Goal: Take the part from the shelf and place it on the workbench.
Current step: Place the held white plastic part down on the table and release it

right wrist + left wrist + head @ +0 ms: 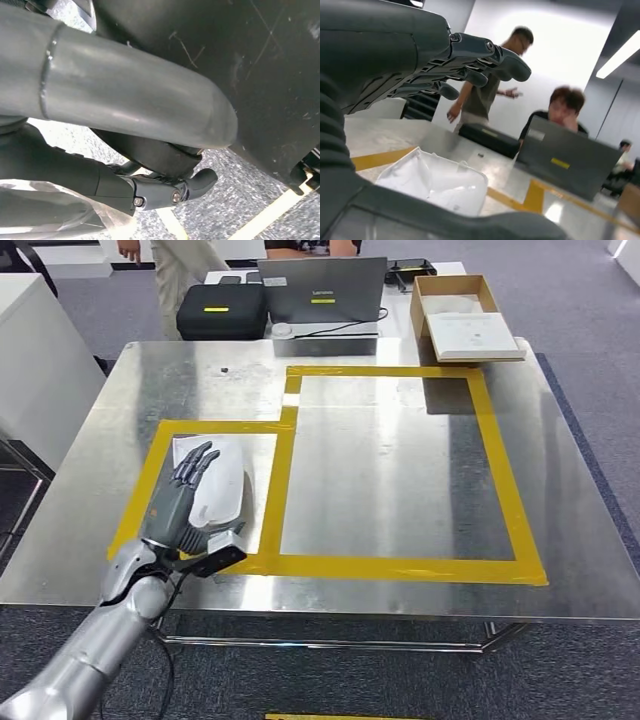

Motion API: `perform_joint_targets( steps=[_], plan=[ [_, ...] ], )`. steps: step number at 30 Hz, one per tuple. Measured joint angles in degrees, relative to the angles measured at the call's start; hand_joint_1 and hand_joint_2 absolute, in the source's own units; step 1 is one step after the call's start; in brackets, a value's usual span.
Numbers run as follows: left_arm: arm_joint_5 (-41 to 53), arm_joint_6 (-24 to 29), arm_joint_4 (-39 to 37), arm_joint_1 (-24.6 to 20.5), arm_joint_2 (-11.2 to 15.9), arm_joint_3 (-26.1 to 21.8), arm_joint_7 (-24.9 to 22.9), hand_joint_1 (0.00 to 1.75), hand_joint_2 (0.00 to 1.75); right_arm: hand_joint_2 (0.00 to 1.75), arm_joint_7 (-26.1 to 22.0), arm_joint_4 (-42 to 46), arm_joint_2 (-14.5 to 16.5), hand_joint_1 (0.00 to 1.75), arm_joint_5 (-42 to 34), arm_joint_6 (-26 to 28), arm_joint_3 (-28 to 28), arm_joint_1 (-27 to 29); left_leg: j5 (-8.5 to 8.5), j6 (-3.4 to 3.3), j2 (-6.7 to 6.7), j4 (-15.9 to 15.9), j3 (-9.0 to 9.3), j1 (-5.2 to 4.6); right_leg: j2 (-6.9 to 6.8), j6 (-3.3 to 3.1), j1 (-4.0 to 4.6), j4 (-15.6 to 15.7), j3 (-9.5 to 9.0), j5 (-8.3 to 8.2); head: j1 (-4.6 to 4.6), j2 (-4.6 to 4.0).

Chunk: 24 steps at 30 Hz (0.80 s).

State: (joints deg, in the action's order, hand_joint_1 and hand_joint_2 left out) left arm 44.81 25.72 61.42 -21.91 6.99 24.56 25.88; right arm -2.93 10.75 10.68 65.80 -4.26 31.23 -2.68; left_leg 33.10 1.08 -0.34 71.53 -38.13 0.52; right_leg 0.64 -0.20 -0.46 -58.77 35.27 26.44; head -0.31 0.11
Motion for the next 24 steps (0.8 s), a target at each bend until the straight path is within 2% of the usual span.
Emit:
perform_joint_targets(
  steps=[1, 3, 4, 7, 8, 9, 10, 12, 13, 14, 15, 17, 18, 19, 20, 22, 23, 24],
  plan=[
    [-0.62, 1.31, 2.94, 2.61, -0.40, -0.47, 0.91, 0.00, 0.00, 0.00, 0.22, 0.00, 0.03, 0.00, -0.30, 0.19, 0.28, 0.04, -1.65, -0.42, 0.01, -3.90, 2.39, -0.13, 0.00, 0.02, 0.07, 0.00, 0.05, -0.09, 0.00, 0.00],
    [-2.24, 3.46, 9.14, 7.59, -1.73, -0.87, 2.52, 0.00, 0.00, 0.00, 0.55, 0.00, 0.17, 0.00, -0.88, 0.66, 0.92, 0.18, -3.48, -1.15, 0.07, -10.78, 6.33, -0.49, -0.11, 0.30, 0.30, -0.06, 0.19, -0.30, 0.05, 0.00],
    [-3.14, 4.29, 12.37, 10.06, -2.56, -0.82, 3.14, 0.00, 0.00, 0.00, 0.63, 0.00, 0.26, 0.00, -1.14, 0.92, 1.26, 0.24, -3.71, -1.38, 0.10, -12.44, 7.16, -0.68, -0.20, 0.53, 0.33, -0.07, 0.28, -0.43, 0.07, 0.00],
    [-6.76, 5.24, 19.98, 16.76, -5.23, 0.05, 4.93, 0.00, 0.00, 0.00, 0.58, 0.00, 0.52, 0.00, -1.68, 1.54, 2.15, 0.49, -4.50, -2.02, 0.20, -13.35, 6.97, -0.85, -0.26, 1.59, 0.16, 0.04, 0.54, -0.78, 0.07, 0.00],
    [-8.58, 5.34, 21.93, 18.39, -6.05, 0.43, 5.74, 0.00, 0.00, 0.00, 0.51, 0.00, 0.60, 0.00, -1.82, 1.72, 2.45, 0.61, -4.98, -2.36, 0.30, -13.57, 6.72, -0.72, -0.26, 1.96, 0.12, -0.38, 0.88, 0.03, 0.12, 0.00],
    [-10.35, 5.51, 23.62, 19.75, -6.81, 0.82, 6.63, 0.00, 0.00, 0.00, 0.40, 0.00, 0.64, 0.00, -1.96, 1.94, 2.74, 0.75, -5.50, -2.74, 0.40, -13.79, 6.34, -0.55, -0.25, 2.26, 0.09, -1.77, 1.43, 1.77, 0.20, 0.00],
    [-11.73, 5.75, 24.91, 20.85, -7.47, 1.19, 7.37, 0.00, 0.00, 0.00, 0.30, 0.00, 0.67, 0.00, -2.08, 2.15, 2.98, 0.83, -5.94, -3.03, 0.49, -13.86, 5.91, -0.45, -0.27, 2.49, -0.03, -4.14, 2.15, 4.29, 0.30, 0.00],
    [-13.34, 6.78, 26.87, 23.43, -8.65, 2.16, 8.29, 0.00, 0.00, 0.00, 0.26, 0.00, 0.73, 0.00, -2.28, 2.64, 3.37, 0.89, -6.72, -3.33, 0.56, -13.84, 4.80, -0.44, -0.32, 2.93, -0.17, -10.87, 3.57, 9.25, 0.42, 0.00],
    [-13.98, 7.60, 27.63, 25.03, -9.02, 2.73, 8.48, 0.00, 0.00, 0.00, 0.42, 0.00, 0.78, 0.00, -2.37, 2.88, 3.62, 0.88, -7.11, -3.28, 0.66, -13.82, 4.25, -0.44, -0.33, 3.13, -0.22, -13.40, 3.69, 10.36, 0.41, 0.00],
    [-14.71, 8.71, 28.21, 26.73, -9.28, 3.36, 8.53, 0.00, 0.00, 0.00, 0.67, 0.00, 0.84, 0.00, -2.45, 3.15, 3.92, 0.90, -7.52, -3.19, 0.77, -13.78, 3.65, -0.42, -0.35, 3.30, -0.27, -14.37, 3.00, 10.22, 0.40, 0.00],
    [-15.51, 9.92, 28.59, 28.25, -9.43, 3.86, 8.41, 0.00, 0.00, 0.00, 0.94, 0.00, 0.88, 0.00, -2.52, 3.38, 4.20, 0.93, -7.94, -3.05, 0.85, -13.68, 3.02, -0.37, -0.37, 3.45, -0.34, -13.19, 1.25, 8.99, 0.41, 0.00],
    [-17.18, 12.22, 28.82, 30.37, -9.52, 4.35, 7.84, 0.00, 0.00, 0.00, 1.35, 0.00, 0.99, 0.00, -2.58, 3.65, 4.65, 0.92, -8.73, -2.57, 0.78, -13.36, 1.89, -0.28, -0.35, 3.64, -0.54, -6.09, -4.53, 6.47, 0.45, 0.00],
    [-17.95, 13.11, 28.87, 31.20, -9.54, 4.29, 7.54, 0.00, 0.00, 0.00, 1.51, 0.00, 1.08, 0.00, -2.58, 3.74, 4.78, 0.89, -9.09, -2.22, 0.71, -13.17, 1.46, -0.31, -0.23, 3.55, -0.55, -1.88, -7.53, 6.23, 0.45, 0.00],
    [-18.62, 13.74, 28.92, 31.98, -9.53, 4.13, 7.33, 0.00, 0.00, 0.00, 1.68, -0.01, 1.24, 0.00, -2.57, 3.82, 4.89, 0.85, -9.52, -1.85, 0.67, -13.09, 1.21, -0.38, -0.14, 3.37, -0.54, 1.15, -9.34, 6.49, 0.46, 0.00],
    [-19.14, 14.10, 28.95, 32.76, -9.53, 3.92, 7.22, 0.00, 0.00, 0.00, 1.88, -0.01, 1.40, 0.00, -2.56, 3.92, 5.05, 0.84, -10.01, -1.52, 0.65, -13.09, 1.07, -0.45, -0.06, 3.10, -0.45, 2.96, -10.27, 6.89, 0.48, 0.00],
    [-19.88, 14.31, 28.89, 34.07, -9.54, 3.41, 7.19, 0.00, 0.00, 0.00, 2.26, -0.03, 1.67, 0.00, -2.55, 4.06, 5.42, 1.02, -10.84, -0.90, 0.59, -13.25, 0.86, -0.35, -0.21, 2.23, -0.37, 3.48, -9.70, 6.52, 0.53, 0.00],
    [-20.12, 14.34, 28.80, 34.62, -9.55, 3.07, 7.19, 0.00, 0.00, 0.00, 2.45, -0.03, 1.74, 0.00, -2.55, 4.10, 5.63, 1.12, -10.18, -0.59, 0.50, -12.85, 0.59, -0.26, -0.38, 1.73, -0.39, 3.48, -9.44, 6.06, 0.48, 0.00],
    [-20.32, 14.35, 28.69, 35.08, -9.55, 2.70, 7.16, 0.00, 0.00, 0.00, 2.58, -0.04, 1.80, 0.00, -2.55, 4.13, 5.77, 1.21, -8.49, -0.29, 0.42, -11.56, 0.15, -0.19, -0.60, 1.22, -0.42, 3.52, -9.05, 5.57, 0.38, 0.00]
  ],
)
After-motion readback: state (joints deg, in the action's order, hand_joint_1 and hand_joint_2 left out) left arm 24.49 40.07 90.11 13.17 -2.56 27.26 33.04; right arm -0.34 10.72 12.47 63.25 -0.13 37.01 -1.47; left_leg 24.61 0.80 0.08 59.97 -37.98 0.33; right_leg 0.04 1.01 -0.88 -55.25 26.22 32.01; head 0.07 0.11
